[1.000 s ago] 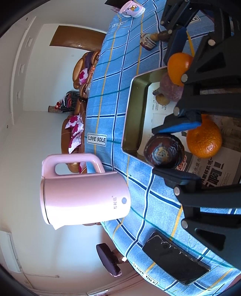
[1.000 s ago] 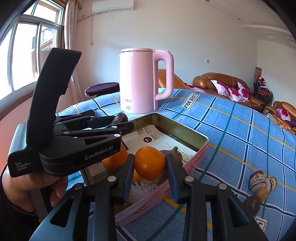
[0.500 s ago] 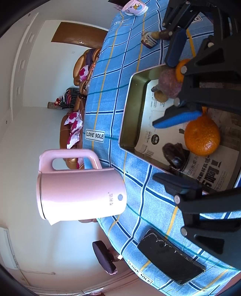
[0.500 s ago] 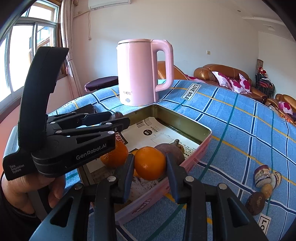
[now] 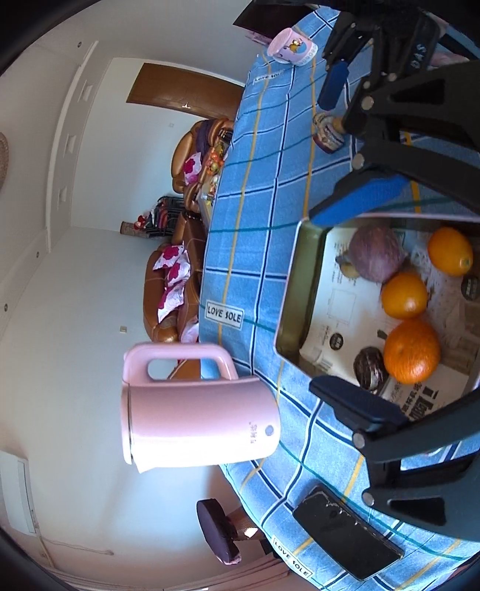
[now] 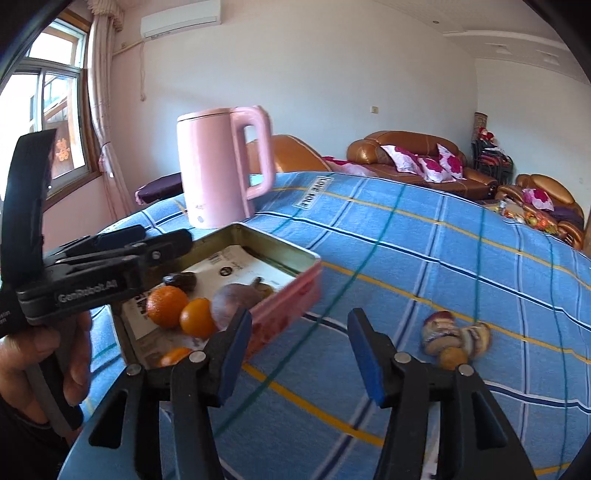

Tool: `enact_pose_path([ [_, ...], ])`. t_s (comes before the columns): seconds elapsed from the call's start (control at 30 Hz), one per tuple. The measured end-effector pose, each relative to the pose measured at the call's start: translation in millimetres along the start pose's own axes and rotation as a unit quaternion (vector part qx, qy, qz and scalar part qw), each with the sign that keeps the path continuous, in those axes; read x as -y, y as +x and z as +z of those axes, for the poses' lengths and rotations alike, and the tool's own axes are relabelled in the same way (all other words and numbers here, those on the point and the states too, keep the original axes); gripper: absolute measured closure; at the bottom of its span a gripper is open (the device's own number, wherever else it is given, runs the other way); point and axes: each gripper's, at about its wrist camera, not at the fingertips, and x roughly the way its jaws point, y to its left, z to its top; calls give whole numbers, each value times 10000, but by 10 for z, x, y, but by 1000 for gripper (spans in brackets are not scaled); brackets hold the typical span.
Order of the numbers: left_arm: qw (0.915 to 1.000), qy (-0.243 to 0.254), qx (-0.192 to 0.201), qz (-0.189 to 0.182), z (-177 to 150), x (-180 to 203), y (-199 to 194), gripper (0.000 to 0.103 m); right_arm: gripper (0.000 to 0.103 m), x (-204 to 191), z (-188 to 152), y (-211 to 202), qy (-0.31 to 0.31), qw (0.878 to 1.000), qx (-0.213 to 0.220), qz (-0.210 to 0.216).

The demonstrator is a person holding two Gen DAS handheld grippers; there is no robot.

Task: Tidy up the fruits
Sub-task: 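Grasp a brown cake roll with the right tool while the left tool grasps a dark brown fruit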

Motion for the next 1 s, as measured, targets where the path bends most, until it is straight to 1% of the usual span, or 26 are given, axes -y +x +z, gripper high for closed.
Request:
enact_pose_path([
  [0.03, 10000, 45, 20, -72, 11, 82, -7, 17, 47, 148, -14, -23, 81, 9998, -29, -184],
  [0.13, 9995, 181, 34, -275, 23, 338, 2, 10, 47, 606, -72, -57, 363, 9973, -138, -622],
  [0.17, 9992, 229, 30, -341, 26, 429, 16, 10, 47, 747, -87, -59, 467, 9960, -170, -745],
  [0.3, 9976, 440, -35, -527, 19, 741, 132, 10, 47, 1100, -118, -11, 676, 9922, -310, -998],
  [0.43, 9965, 550, -197, -604, 7, 936, 306, 10, 47, 1173, -133, 123, 687, 9925, -485, -890],
  [0.6, 9959, 600, -314, -592, -14, 1001, 439, 10, 47, 1145, -112, 272, 570, 9936, -643, -730],
  [0.7, 9958, 596, -379, -578, -36, 999, 477, 10, 47, 1223, -105, 349, 752, 9929, -716, -581],
  [0.8, 9953, 594, -474, -599, -59, 1009, 514, 10, 48, 1310, -102, 414, 1002, 9917, -757, -278],
  [0.83, 9952, 599, -490, -607, -66, 1015, 521, 10, 52, 1329, -103, 427, 1068, 9911, -758, -219],
  [0.87, 9950, 607, -504, -612, -72, 1027, 528, 10, 64, 1335, -105, 436, 1100, 9908, -772, -183],
  [0.93, 9945, 624, -534, -647, -81, 1053, 536, 10, 68, 1316, -107, 431, 1076, 9912, -766, -106],
  [1.0, 9939, 650, -556, -694, -92, 1089, 531, 10, 69, 1289, -112, 416, 1036, 9916, -762, -134],
])
